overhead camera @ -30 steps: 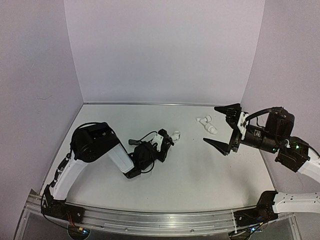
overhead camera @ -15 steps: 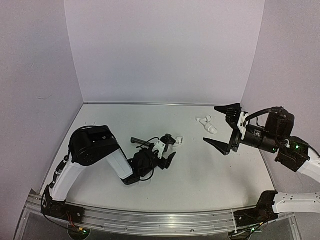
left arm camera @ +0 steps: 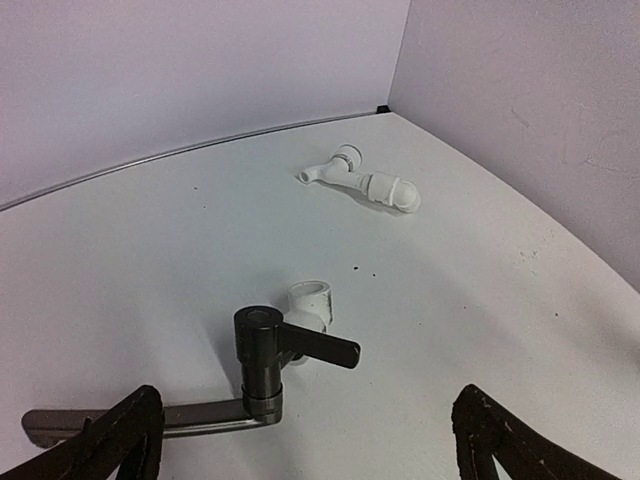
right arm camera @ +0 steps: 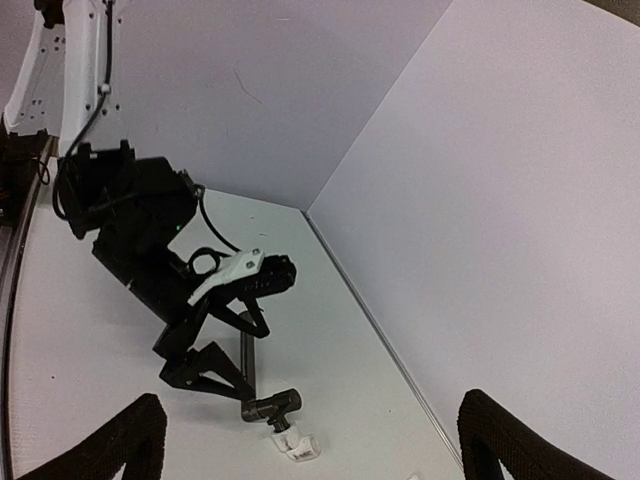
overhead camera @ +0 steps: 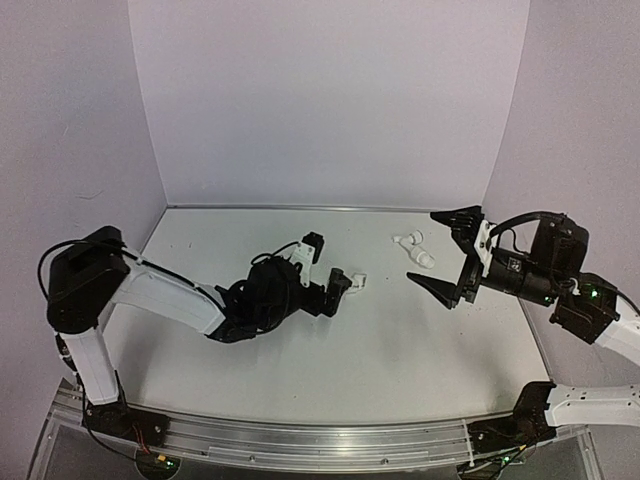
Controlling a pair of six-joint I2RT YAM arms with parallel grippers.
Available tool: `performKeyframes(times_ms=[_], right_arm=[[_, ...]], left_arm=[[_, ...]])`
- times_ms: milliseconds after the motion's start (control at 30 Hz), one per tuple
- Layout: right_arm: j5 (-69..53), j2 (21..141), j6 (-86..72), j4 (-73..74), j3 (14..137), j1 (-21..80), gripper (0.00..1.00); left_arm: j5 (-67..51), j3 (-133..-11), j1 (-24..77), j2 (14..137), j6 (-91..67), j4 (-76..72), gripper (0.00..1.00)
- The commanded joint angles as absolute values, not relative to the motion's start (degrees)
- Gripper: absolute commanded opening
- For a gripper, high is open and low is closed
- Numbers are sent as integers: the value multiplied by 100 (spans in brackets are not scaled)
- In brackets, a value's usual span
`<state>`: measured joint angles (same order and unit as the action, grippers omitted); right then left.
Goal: Install the water faucets
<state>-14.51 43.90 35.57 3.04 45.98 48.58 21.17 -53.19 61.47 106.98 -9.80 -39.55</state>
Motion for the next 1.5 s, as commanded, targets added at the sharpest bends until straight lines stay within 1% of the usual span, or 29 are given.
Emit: performKeyframes(times_ms=[0, 100, 233, 333, 433, 500, 600, 700, 833, 900, 1000, 1067, 1167, 1267, 1333, 1467], right_arm=[[-1292, 4466, 3218, 92, 4756, 4739, 98], [-1118, 4610, 2708, 53, 4739, 4615, 98], [-387, 5058, 1737, 192, 4866, 4267, 98], [-59, 5412, 1322, 614, 5083, 4093, 98], [232, 5884, 1093, 1229, 5463, 3978, 98], [373, 6203, 990, 1530, 5777, 3919, 98], [391, 6703, 944, 1831, 6174, 3814, 98], [300, 7289, 989, 2097, 6644, 3468, 98], [-230, 8099, 1022, 2571, 7461, 2476, 98], [-582, 8349, 1016, 2617, 7594, 2037, 98], [-1048, 8495, 1188, 2584, 7460, 1414, 98], [-1282, 8511, 1220, 2428, 7289, 1040, 98], [-1445, 8341, 1139, 1866, 6801, 735, 98], [-1468, 8076, 939, 1348, 6254, 674, 98], [-1531, 7937, 745, 1015, 5876, 673, 98], [-1728, 7772, 404, 412, 5265, 676, 98]], left_arm=[[2090, -5468, 6170, 9595, -2383, -1176, 100], [1937, -5298, 6066, 8781, -2835, -597, 100], [1521, -5655, 5442, 7898, -3522, 1196, 100], [1448, -5722, 5182, 7189, -3594, 2095, 100], [1347, -5876, 4805, 6733, -3691, 2928, 100], [1249, -5884, 4605, 6485, -3656, 3209, 100], [808, -5786, 4126, 6163, -3622, 3365, 100], [174, -5712, 3411, 6215, -3601, 3519, 100], [-679, -5527, 2811, 6487, -3473, 3294, 100], [-891, -5464, 2404, 6761, -3380, 3214, 100], [-1760, -5355, 1700, 7151, -3256, 2942, 100], [-2130, -5315, 1368, 7342, -3190, 2755, 100], [-2215, -5388, 1189, 7517, -3141, 2684, 100], [-2068, -5345, 1172, 7485, -3255, 2561, 100], [-1861, -5225, 1168, 7457, -3360, 2473, 100], [-1862, -4844, 1162, 7416, -3465, 2152, 100]])
